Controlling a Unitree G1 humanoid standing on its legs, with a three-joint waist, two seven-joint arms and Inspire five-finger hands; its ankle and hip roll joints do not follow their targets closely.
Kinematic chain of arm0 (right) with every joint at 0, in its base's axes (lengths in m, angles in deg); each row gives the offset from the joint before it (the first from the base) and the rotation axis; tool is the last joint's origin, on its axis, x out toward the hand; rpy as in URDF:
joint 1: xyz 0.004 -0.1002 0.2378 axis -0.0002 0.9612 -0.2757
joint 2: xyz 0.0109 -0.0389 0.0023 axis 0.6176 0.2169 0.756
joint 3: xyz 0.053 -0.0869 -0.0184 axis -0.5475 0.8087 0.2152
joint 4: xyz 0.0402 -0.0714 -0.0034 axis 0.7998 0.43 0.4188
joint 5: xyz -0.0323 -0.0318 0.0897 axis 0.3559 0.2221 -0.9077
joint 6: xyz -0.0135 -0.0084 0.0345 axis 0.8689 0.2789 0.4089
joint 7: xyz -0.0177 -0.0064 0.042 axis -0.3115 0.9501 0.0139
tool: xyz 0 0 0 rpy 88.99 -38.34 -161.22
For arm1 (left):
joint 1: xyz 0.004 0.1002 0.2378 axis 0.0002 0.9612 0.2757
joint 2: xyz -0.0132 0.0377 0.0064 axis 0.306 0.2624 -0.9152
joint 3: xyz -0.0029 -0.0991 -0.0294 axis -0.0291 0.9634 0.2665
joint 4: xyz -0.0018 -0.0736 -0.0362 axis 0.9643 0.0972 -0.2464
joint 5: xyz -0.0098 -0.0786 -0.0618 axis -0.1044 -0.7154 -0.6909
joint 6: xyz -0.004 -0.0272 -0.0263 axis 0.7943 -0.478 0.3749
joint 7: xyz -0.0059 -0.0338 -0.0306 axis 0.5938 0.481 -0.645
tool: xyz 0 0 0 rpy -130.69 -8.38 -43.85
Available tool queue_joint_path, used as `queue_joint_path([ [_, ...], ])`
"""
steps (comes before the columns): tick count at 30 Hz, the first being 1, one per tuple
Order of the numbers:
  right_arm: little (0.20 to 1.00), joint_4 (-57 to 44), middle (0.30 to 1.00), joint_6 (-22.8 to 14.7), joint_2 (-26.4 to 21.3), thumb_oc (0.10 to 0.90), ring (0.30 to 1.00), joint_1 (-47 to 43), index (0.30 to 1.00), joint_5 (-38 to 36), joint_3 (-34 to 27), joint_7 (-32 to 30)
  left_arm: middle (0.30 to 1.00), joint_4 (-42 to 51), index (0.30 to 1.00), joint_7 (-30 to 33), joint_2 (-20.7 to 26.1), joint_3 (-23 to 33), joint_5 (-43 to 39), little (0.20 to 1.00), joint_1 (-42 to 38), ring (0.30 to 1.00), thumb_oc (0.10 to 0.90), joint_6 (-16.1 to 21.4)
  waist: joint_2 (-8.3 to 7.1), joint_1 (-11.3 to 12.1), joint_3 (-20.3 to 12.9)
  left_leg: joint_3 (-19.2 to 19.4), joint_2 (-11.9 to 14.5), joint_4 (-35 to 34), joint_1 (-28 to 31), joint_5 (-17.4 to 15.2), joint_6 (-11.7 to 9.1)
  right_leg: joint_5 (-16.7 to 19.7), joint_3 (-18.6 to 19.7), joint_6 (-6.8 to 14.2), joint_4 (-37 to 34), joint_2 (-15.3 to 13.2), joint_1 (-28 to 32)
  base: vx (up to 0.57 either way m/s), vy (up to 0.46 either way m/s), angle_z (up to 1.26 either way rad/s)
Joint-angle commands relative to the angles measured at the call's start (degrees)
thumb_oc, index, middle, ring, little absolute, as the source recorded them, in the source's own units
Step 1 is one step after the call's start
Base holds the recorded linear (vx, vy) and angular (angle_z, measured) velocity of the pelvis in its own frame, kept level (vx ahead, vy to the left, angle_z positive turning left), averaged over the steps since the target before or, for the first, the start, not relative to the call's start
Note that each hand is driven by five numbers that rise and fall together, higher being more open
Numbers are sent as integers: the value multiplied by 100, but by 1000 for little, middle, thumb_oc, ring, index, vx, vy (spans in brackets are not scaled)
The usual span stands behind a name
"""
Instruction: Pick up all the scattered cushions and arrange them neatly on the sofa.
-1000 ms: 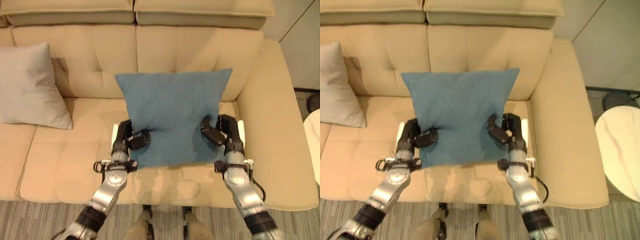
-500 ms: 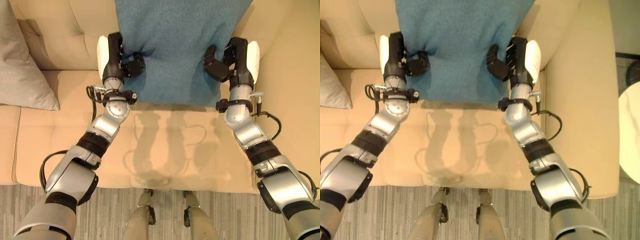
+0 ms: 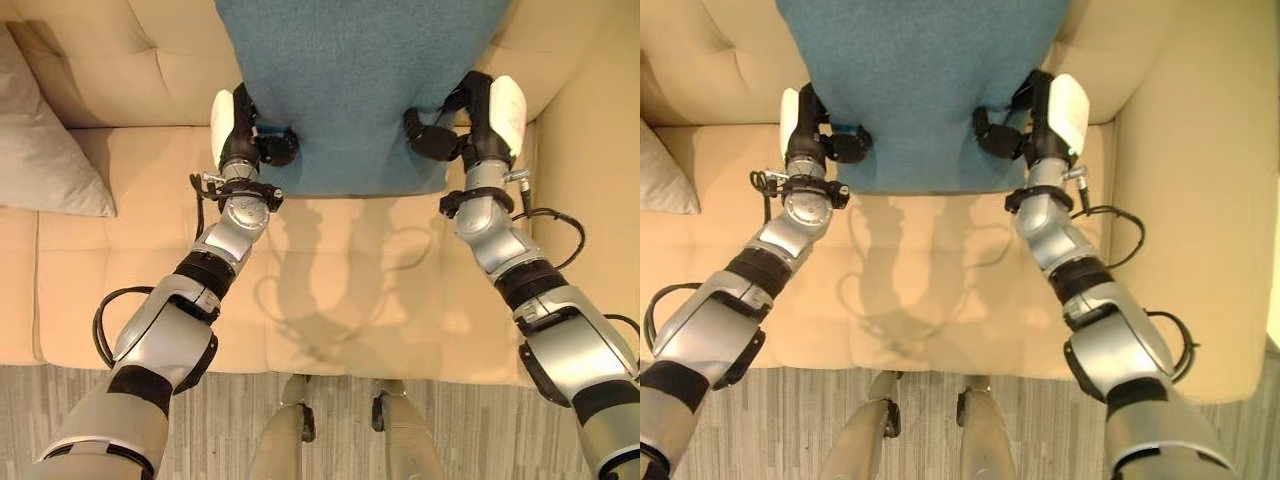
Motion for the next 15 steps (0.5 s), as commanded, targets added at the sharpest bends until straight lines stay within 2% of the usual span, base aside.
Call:
queue_joint_path([
  [1,900,-82,900,-421,304,800,900,-1046,900,-20,-72,68,900,-116,900,-129,35,-434,323,900,-1096,900,800,485,-252,56,-301,101,184,-213,-106,-250,-413,-534,-100,494,25,82,228,-11,-6,13],
  [3,900,-1,900,-425,281,800,900,-1046,900,-56,-27,141,900,-176,900,-163,115,-447,355,900,-1103,900,800,472,-256,57,-302,105,183,-213,-111,-248,-422,-531,-100,492,25,85,224,-12,-4,-27],
  [4,900,187,900,-427,148,800,900,-1038,900,-197,29,319,900,-233,900,-218,413,-379,316,900,-1082,900,800,474,-262,76,-299,125,192,-213,-106,-232,-447,-520,-123,496,25,86,229,-30,-11,-47],
  [9,900,139,900,-421,-153,800,900,-838,900,-369,-72,469,900,-78,900,-206,934,-127,223,900,-832,900,800,523,-260,117,-302,145,189,-213,-17,-235,-470,-540,-159,503,25,91,321,-14,-4,1],
  [11,900,-254,900,-408,-509,800,900,-357,900,-398,-349,540,900,453,900,-158,1279,305,90,900,-256,900,800,625,-270,150,-340,155,183,-213,136,-271,-477,-591,-189,499,25,96,495,0,0,0],
  [15,900,-1161,900,-427,-897,800,900,870,900,-333,-1068,672,900,1403,900,-190,1498,1004,38,900,977,900,800,735,-286,157,-445,166,183,-213,396,-326,-471,-662,-247,478,25,76,788,5,-4,3],
])
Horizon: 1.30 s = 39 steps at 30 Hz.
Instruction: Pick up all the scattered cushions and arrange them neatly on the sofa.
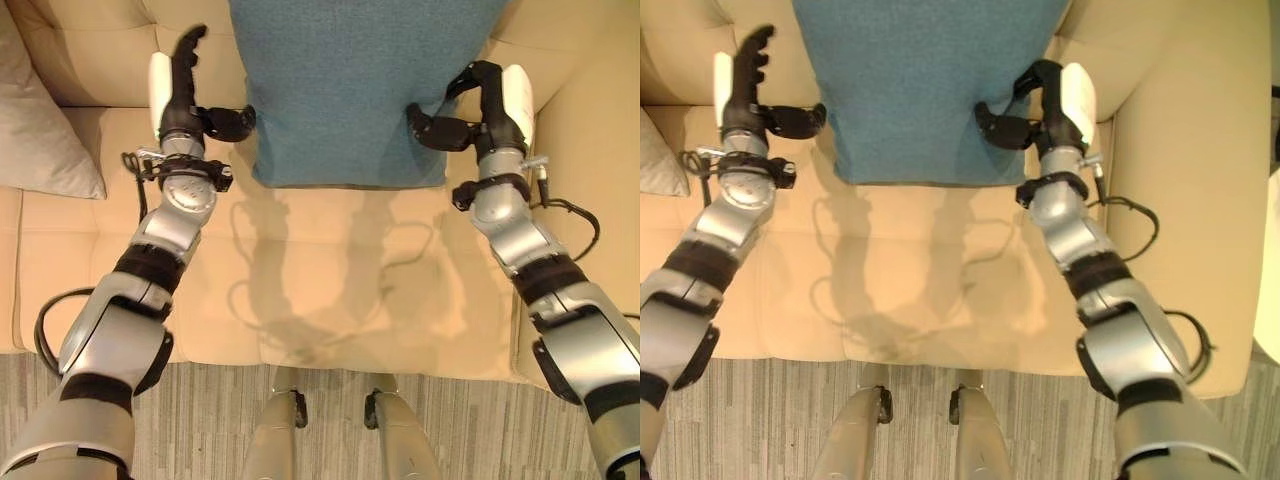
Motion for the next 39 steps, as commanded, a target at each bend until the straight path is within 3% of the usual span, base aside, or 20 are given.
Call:
queue_joint_path([
  [1,900,-691,900,-393,-413,800,900,436,900,52,-755,-70,900,494,900,114,187,458,69,900,524,900,800,617,-145,82,-591,172,-30,8,485,-722,-363,-630,-205,411,27,-124,553,22,-14,7],
  [4,900,-1218,900,-443,-345,800,900,1803,900,150,-1452,105,900,1200,900,-13,-38,1056,89,900,1832,900,800,674,-186,72,-677,169,-18,8,770,-809,-347,-708,-255,389,27,-148,879,21,-17,12],
  [5,900,-1245,900,-433,-341,800,900,1837,900,157,-1464,107,900,1224,900,-11,-39,1058,94,900,1860,900,800,664,-188,71,-698,166,-20,8,751,-786,-345,-690,-257,388,27,-150,861,23,-28,27],
  [6,900,-1484,900,-412,-92,800,900,2684,900,277,-1818,256,900,1580,900,-165,-382,1394,-9,900,2747,900,800,654,-213,61,-746,166,10,8,943,-827,-334,-750,-291,370,27,-152,1066,18,-22,20],
  [7,900,-1487,900,-411,-91,800,900,2689,900,278,-1819,256,900,1583,900,-164,-382,1394,-9,900,2750,900,800,653,-213,61,-753,165,10,8,937,-825,-334,-749,-292,370,27,-153,1060,47,-51,10],
  [8,900,-1540,900,-425,272,800,900,3390,900,273,-2113,373,900,1781,900,-296,-749,1645,-62,900,3628,900,800,611,-236,67,-796,156,26,8,1151,-870,-311,-804,-315,349,27,-155,1307,40,-49,1],
  [12,900,-1225,900,-360,592,800,900,4462,900,608,-2293,643,900,1564,900,-759,-1106,1946,181,900,5142,900,800,413,-250,101,-923,155,75,8,1581,-943,-259,-919,-389,314,27,-145,1760,39,-47,2],
  [15,900,-840,900,-310,792,800,900,4891,900,786,-2265,875,900,984,900,-1095,-1365,1997,272,900,5785,900,800,207,-240,118,-1026,154,105,8,1885,-992,-218,-1009,-424,291,53,-114,2084,17,-35,0],
  [26,900,1003,900,-292,1332,800,900,5537,900,1146,-1583,1405,900,-1768,900,-1555,-1919,1828,1011,900,6284,900,800,-147,-227,178,-1172,94,284,8,2705,-1013,-179,-1508,-374,68,463,83,2796,1,-73,1],
  [31,900,1550,900,-283,1442,800,900,5543,900,1047,-1550,1360,900,-2140,900,-1508,-1996,1728,1172,900,6180,900,800,-181,-222,186,-1069,25,359,98,2723,-889,-219,-1595,-353,-67,377,210,2917,-81,-106,2],
  [32,900,1711,900,-251,1437,800,900,5464,900,1032,-1510,1318,900,-2125,900,-1472,-1996,1682,1148,900,6060,900,800,-160,-267,194,-911,-70,355,604,2367,-894,-249,-1565,-379,-136,341,192,2885,-246,-100,11],
  [33,900,1754,900,-241,1428,800,900,5412,900,1014,-1482,1300,900,-2108,900,-1472,-2001,1646,1118,900,5997,900,800,-137,-309,204,-808,-111,318,886,2198,-955,-264,-1540,-381,-166,359,164,2826,-360,-125,31],
  [35,900,1972,900,-218,1400,800,900,5277,900,1053,-1393,1267,900,-2132,900,-1472,-2016,1593,1154,900,5893,900,800,-119,-431,207,-702,-178,161,1568,2104,-1417,-217,-1450,-397,-184,423,57,2659,-256,-62,37],
  [39,900,2200,900,-146,1395,800,900,5222,900,1151,-1346,1295,900,-2277,900,-1453,-2094,1533,1325,900,5904,900,800,-166,-526,83,-824,-78,160,2391,2323,-1864,-90,-1279,-419,-184,434,-38,2437,-114,7,10],
])
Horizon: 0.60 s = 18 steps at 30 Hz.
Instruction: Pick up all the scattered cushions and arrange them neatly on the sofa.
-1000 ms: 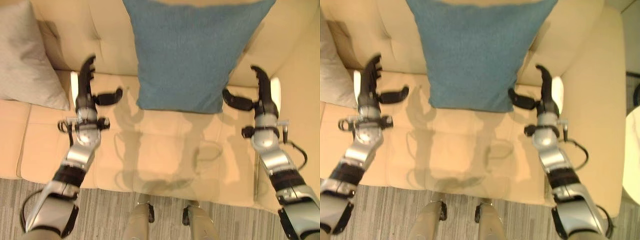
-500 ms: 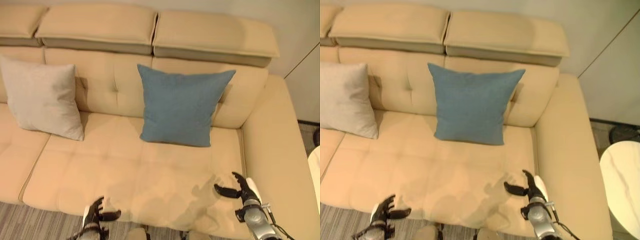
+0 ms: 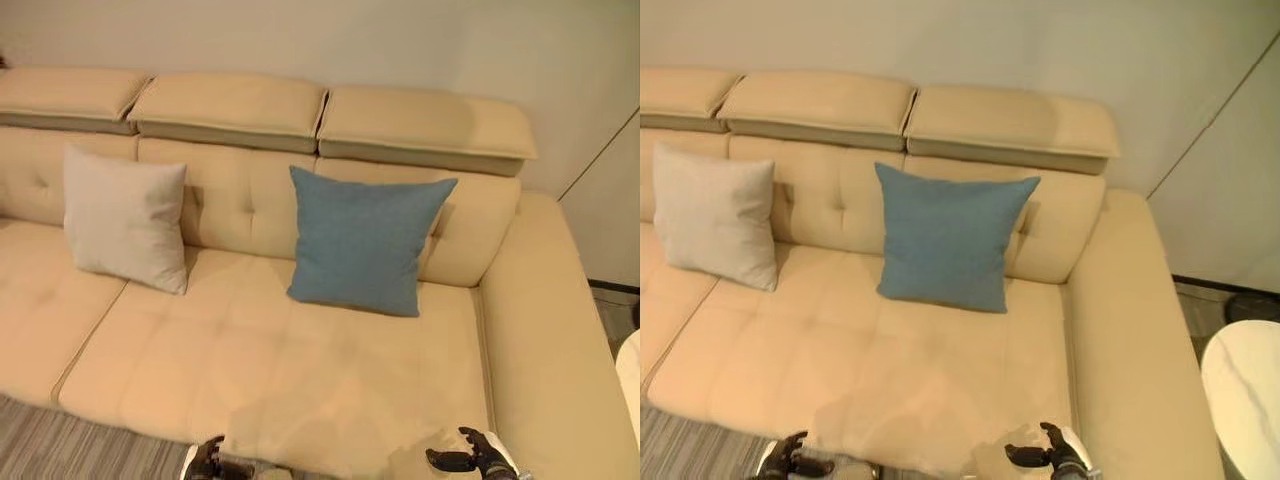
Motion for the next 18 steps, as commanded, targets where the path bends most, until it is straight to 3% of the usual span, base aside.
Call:
queue_joint_path([
  [1,900,-54,900,-91,-343,800,900,-116,900,110,-28,-242,900,86,900,157,74,-150,262,900,219,900,800,137,123,-109,-140,212,253,1258,598,-1436,536,-597,-8,604,140,195,186,-103,87,3],
  [3,900,123,900,-61,-295,800,900,-146,900,131,-36,-210,900,53,900,148,27,-174,287,900,216,900,800,133,162,-158,-188,132,189,1243,856,-1460,502,-526,-23,642,186,177,116,-62,113,11],
  [5,900,222,900,-41,-251,800,900,-163,900,141,-54,-201,900,41,900,129,-38,-208,284,900,187,900,800,153,283,-233,-239,40,83,632,1331,-1702,528,-448,-32,736,268,196,-62,-68,128,23],
  [10,900,353,900,42,-151,800,900,-244,900,170,-42,-227,900,49,900,151,-71,-299,332,900,95,900,800,136,291,-285,-245,-67,-200,-203,1563,-2037,726,-132,-28,906,322,65,-382,-119,140,5],
  [15,900,302,900,148,44,800,900,-439,900,222,68,-262,900,-55,900,274,34,-216,350,900,-46,900,800,156,130,-156,22,-2,-501,-422,1355,-1881,956,327,-101,1288,250,-240,-814,-283,192,-25],
  [18,900,313,900,149,73,800,900,-465,900,226,123,-227,900,-139,900,303,140,-182,415,900,-77,900,800,114,158,-96,109,74,-466,-479,1178,-1701,1041,-81,34,1216,829,-255,-761,-307,95,-67],
])
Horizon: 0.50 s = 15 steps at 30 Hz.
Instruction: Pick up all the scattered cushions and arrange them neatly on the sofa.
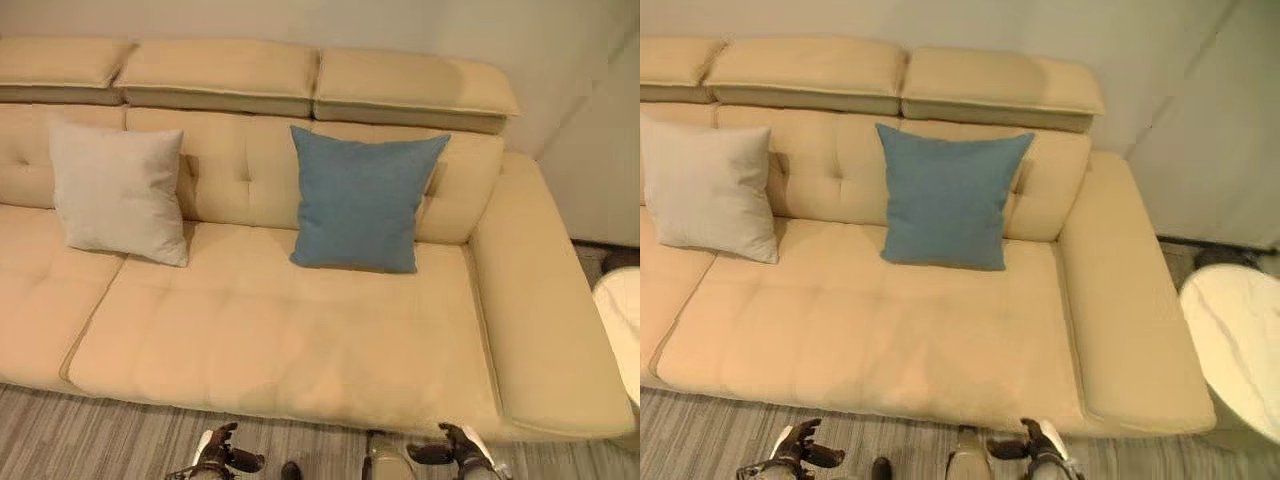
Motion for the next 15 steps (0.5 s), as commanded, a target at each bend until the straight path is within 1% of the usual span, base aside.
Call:
queue_joint_path([
  [1,900,-139,900,-59,-421,800,900,-156,900,67,63,-161,900,37,900,219,224,61,184,900,66,900,800,77,265,327,81,-543,332,-506,280,-149,-326,-1607,-44,-267,1209,380,382,-251,63,-23],
  [2,900,-95,900,-67,-408,800,900,-127,900,27,29,-157,900,25,900,228,242,66,183,900,73,900,800,71,301,363,59,-566,352,-527,242,-86,-302,-1740,52,-299,1506,419,491,-272,18,-13],
  [3,900,-13,900,-62,-360,800,900,-42,900,-28,-22,-155,900,1,900,242,293,92,199,900,107,900,800,68,310,457,-51,-540,394,-585,141,1,-320,-1933,82,-305,1648,421,757,-189,-50,-4],
  [4,900,-14,900,-63,-332,800,900,-34,900,-55,-42,-171,900,11,900,264,279,111,167,900,103,900,800,62,273,511,-107,-481,400,-626,82,35,-358,-1890,-13,-313,1446,367,878,-140,-93,4],
  [5,900,-3,900,-62,-307,800,900,-22,900,-69,-48,-175,900,8,900,273,263,123,135,900,116,900,800,67,230,547,-170,-478,390,-664,73,67,-375,-1925,-66,-323,1210,374,1042,-74,-133,-9],
  [6,900,9,900,-62,-281,800,900,-14,900,-85,-61,-200,900,-5,900,316,258,132,122,900,143,900,800,78,153,564,-234,-426,384,-687,51,102,-413,-1925,-157,-280,732,384,1275,-21,-116,-26],
  [7,900,30,900,-61,-270,800,900,-13,900,-105,-58,-184,900,-17,900,317,239,147,104,900,154,900,800,81,130,575,-295,-403,394,-698,38,112,-425,-1941,-141,-272,568,404,1310,-30,-148,-45],
  [8,900,31,900,-76,-270,800,900,-48,900,-146,-27,-193,900,-97,900,326,194,183,67,900,173,900,800,72,103,567,-377,-371,434,-766,62,144,-455,-1912,-43,-280,344,512,1353,-7,-80,-36],
  [9,900,31,900,-76,-270,800,900,-48,900,-146,-27,-194,900,-97,900,326,194,183,67,900,173,900,800,72,104,570,-376,-369,436,-768,65,145,-456,-1910,-41,-280,340,514,1356,-31,-121,-21],
  [10,900,31,900,-66,-276,800,900,-67,900,-160,15,-165,900,-159,900,311,169,184,47,900,180,900,800,45,88,556,-413,-362,474,-809,91,193,-493,-1862,-2,-306,149,590,1425,-15,-55,-9],
  [12,900,39,900,-68,-283,800,900,-57,900,-156,29,-166,900,-172,900,302,159,179,61,900,184,900,800,40,89,545,-421,-374,485,-848,124,210,-502,-1850,8,-320,84,611,1464,-25,-72,7],
  [15,900,109,900,-54,-255,800,900,-18,900,-172,62,-165,900,-206,900,248,92,92,119,900,193,900,800,10,113,512,-461,-404,513,-1061,258,310,-551,-1803,-23,-353,-234,691,1642,-15,-58,1],
])
